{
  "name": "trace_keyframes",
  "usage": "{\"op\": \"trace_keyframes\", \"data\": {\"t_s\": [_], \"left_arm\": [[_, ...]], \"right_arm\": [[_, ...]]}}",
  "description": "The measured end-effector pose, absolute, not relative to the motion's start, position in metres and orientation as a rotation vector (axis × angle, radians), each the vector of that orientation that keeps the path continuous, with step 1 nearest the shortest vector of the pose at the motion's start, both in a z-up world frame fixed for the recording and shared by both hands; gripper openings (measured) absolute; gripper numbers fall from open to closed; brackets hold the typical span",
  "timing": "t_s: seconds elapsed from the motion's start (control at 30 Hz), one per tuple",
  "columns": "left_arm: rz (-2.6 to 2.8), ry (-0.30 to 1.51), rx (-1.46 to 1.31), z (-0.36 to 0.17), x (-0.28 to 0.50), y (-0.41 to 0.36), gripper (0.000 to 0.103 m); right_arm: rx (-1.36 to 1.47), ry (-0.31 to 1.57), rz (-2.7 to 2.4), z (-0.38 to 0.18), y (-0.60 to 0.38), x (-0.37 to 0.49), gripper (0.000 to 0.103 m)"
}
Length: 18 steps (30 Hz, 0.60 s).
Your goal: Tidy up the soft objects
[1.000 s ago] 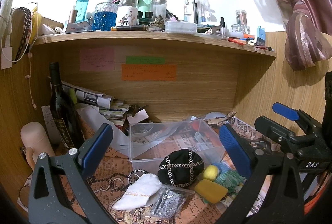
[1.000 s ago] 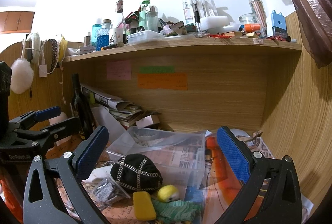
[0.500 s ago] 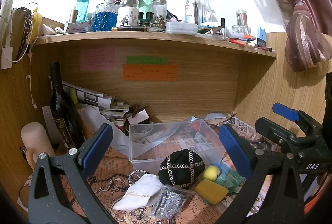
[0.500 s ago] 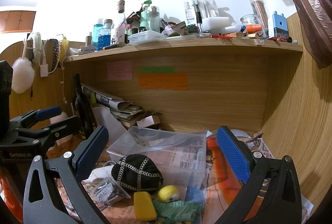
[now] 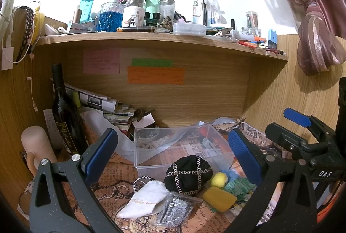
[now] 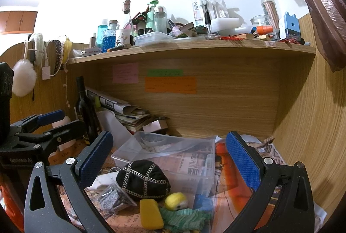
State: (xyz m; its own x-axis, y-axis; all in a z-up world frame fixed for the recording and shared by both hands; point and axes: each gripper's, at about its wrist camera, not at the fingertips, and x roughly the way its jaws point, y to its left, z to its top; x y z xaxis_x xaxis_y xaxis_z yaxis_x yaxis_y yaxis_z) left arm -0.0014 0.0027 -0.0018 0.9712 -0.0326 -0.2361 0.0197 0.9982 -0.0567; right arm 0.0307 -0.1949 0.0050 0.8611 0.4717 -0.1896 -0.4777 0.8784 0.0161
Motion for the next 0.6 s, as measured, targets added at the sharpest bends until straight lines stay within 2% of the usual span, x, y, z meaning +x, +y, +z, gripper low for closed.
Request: {"op": "trace_keyframes", "data": {"t_s": [0.6], "left_arm": [[-0.041,0.272,-0.063,-0.0068,0.0042,0.0023,0.103]], "right_arm": [[-0.032,0.202,0.486,-0.0014,-0.1976,0.0378,0.103]]}}
